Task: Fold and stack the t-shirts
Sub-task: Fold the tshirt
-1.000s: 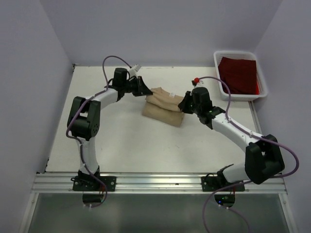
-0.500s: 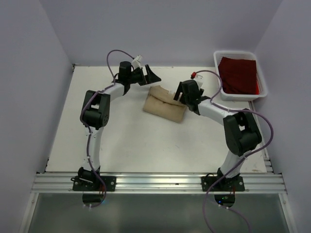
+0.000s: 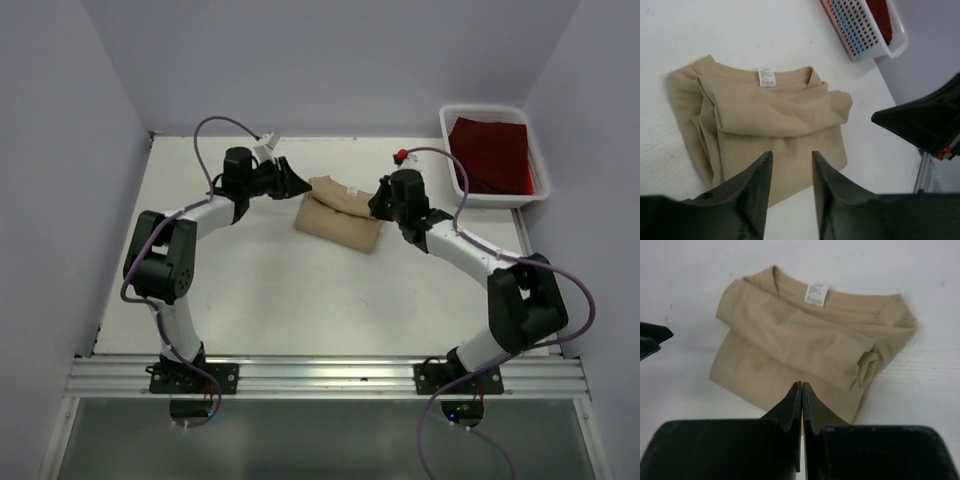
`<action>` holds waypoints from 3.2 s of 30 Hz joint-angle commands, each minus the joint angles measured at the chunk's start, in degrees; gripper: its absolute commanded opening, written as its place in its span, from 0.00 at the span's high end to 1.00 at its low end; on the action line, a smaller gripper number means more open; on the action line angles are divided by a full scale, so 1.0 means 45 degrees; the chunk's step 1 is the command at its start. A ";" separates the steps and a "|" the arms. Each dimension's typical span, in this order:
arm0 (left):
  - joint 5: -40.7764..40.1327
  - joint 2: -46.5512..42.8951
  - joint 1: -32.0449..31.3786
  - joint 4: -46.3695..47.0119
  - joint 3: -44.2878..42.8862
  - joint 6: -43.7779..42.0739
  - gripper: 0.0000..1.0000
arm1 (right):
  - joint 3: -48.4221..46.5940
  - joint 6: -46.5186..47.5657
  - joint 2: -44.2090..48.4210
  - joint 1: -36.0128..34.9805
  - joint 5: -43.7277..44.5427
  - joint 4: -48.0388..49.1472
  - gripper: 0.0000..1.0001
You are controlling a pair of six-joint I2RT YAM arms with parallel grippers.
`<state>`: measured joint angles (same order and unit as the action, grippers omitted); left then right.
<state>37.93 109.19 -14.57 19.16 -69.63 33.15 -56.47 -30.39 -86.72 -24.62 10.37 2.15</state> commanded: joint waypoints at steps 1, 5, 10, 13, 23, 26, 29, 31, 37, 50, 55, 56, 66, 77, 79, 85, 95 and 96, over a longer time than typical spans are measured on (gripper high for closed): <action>0.0339 -0.0164 -0.0297 0.0372 0.0979 -0.1037 0.65 | -0.0498 -0.0101 -0.1235 -0.0017 -0.3915 -0.0381 1.00; 0.0554 0.0481 -0.0357 0.0274 0.1117 -0.1330 1.00 | -0.1181 -0.0725 -0.2758 -0.0017 -0.5270 -0.0225 1.00; 0.0633 0.1417 -0.0376 0.0546 0.1019 -0.1545 1.00 | -0.1709 -0.0903 -0.4417 -0.0075 -0.5547 0.0165 1.00; 0.0633 0.2139 -0.0396 0.0917 0.0941 -0.1624 1.00 | -0.1729 -0.0824 -0.5024 -0.0134 -0.5332 0.0341 1.00; -0.1317 0.1579 -0.0941 0.0374 0.3437 -0.2053 1.00 | -0.0071 -0.0181 -0.4464 -0.0563 -0.4825 -0.0438 1.00; -0.2236 0.0174 -0.1683 0.0177 0.5287 -0.1567 1.00 | 0.1022 -0.0218 -0.3469 -0.0875 -0.4356 -0.1278 1.00; -0.2979 -0.1291 -0.2891 -0.0096 0.6835 -0.0669 1.00 | 0.2389 -0.0472 -0.2510 -0.1402 -0.3967 -0.1667 1.00; -0.3447 -0.2365 -0.3343 -0.0466 0.7790 0.0032 1.00 | 0.3227 -0.0609 -0.1553 -0.2160 -0.3519 -0.2039 1.00; -0.4112 -0.4866 -0.4944 -0.2088 1.0173 0.1732 1.00 | 0.5222 -0.1758 0.0924 -0.4076 -0.2910 -0.3446 1.00; -0.6201 -0.7351 -0.9260 -0.5115 1.0045 0.4431 1.00 | 0.5245 -0.2524 0.4407 -0.5095 -0.2344 -0.5382 1.00; -0.7080 -0.7330 -0.9633 -0.5663 0.8346 0.4022 1.00 | 0.4892 -0.2562 0.4056 -0.5095 -0.2830 -0.4874 1.00; -0.7353 -0.7233 -0.9634 -0.5721 0.8092 0.3886 1.00 | 0.4892 -0.2582 0.4056 -0.5114 -0.2909 -0.4680 1.00; -0.7531 -0.6373 -0.9634 -0.6230 0.6506 0.3357 1.00 | 0.4989 -0.3245 0.4914 -0.5271 -0.3885 -0.3781 1.00; -0.7063 -0.5261 -0.9634 -0.4883 0.7015 0.3650 1.00 | 0.6882 -0.4106 0.3845 -0.5661 -0.3985 -0.0851 1.00; -0.7004 -0.5124 -0.9634 -0.4727 0.7015 0.3669 1.00 | 0.7040 -0.4028 0.3374 -0.5700 -0.3732 -0.0617 1.00; -0.7081 -0.5356 -0.9634 -0.4531 0.6859 0.3767 1.00 | 0.7392 -0.4105 0.1967 -0.6188 -0.2795 -0.0537 1.00; -0.8332 -0.5222 -0.9206 -0.3848 0.6214 0.3436 1.00 | 0.7470 -0.4223 0.1341 -0.6950 -0.2324 -0.0557 1.00; -0.8313 -0.4989 -0.8740 -0.3731 0.6234 0.3338 1.00 | 0.7490 -0.4223 0.1360 -0.6970 -0.2344 -0.0537 1.00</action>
<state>3.51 85.25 -56.95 -2.28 -39.57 49.80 -25.17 -50.24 -77.60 -55.02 -4.40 6.96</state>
